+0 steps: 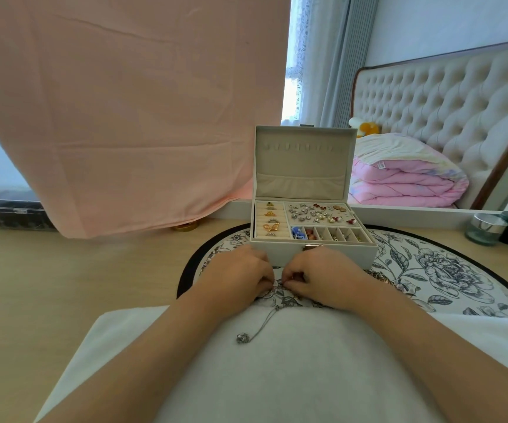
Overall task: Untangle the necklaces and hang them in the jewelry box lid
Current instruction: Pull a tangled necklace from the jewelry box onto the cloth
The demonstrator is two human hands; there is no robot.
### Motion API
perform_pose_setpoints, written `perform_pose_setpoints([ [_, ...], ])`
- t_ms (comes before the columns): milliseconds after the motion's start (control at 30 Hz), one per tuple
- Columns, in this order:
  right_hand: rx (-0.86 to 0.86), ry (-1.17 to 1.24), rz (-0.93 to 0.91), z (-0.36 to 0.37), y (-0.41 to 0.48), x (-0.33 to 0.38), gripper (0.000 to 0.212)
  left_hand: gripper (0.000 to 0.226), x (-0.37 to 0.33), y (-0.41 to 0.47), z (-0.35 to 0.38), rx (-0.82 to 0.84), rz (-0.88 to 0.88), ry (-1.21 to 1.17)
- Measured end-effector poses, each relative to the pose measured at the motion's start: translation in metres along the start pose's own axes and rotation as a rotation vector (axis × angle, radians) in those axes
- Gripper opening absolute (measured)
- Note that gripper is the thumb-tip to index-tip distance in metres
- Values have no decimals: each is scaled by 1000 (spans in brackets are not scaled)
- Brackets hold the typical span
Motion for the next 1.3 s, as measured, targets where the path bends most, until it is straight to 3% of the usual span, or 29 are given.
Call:
perform_pose_setpoints([
  [167, 1, 93, 13, 4, -3, -3, 6, 16, 1, -1, 5, 6, -73, -56],
  [333, -37, 370, 101, 0, -7, -21, 14, 19, 19, -11, 6, 37, -282, -505],
  [400, -32, 401, 119, -3, -10, -25, 15, 19, 21, -14, 3, 10, -311, -578],
  [667, 68, 176, 138, -18, -18, -30, 3, 12, 32, -15, -7, -160, -406, -294],
  [900, 122, -237, 221, -20, -19, -29, 14, 24, 35, -14, -6, -1, -366, 296],
  [1067, 33, -11, 68, -15, -15, -7, 22, 26, 13, -7, -8, -59, -96, 80],
  [1200, 83, 178, 61, -5, -13, -11, 9, 21, 18, -6, -1, -23, -135, -13],
  [1300, 83, 117, 149, -8, -18, -26, 9, 16, 23, -6, 1, -19, -154, 0],
])
Point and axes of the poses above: each hand's wrist, its own y-axis towards the middle knuckle, its own z-axis out of the palm, x = y × z, the point moved 5 cm from there along y, towards the middle knuckle, and after that the axes turned 2 degrees about x, right-handed, at the moved point
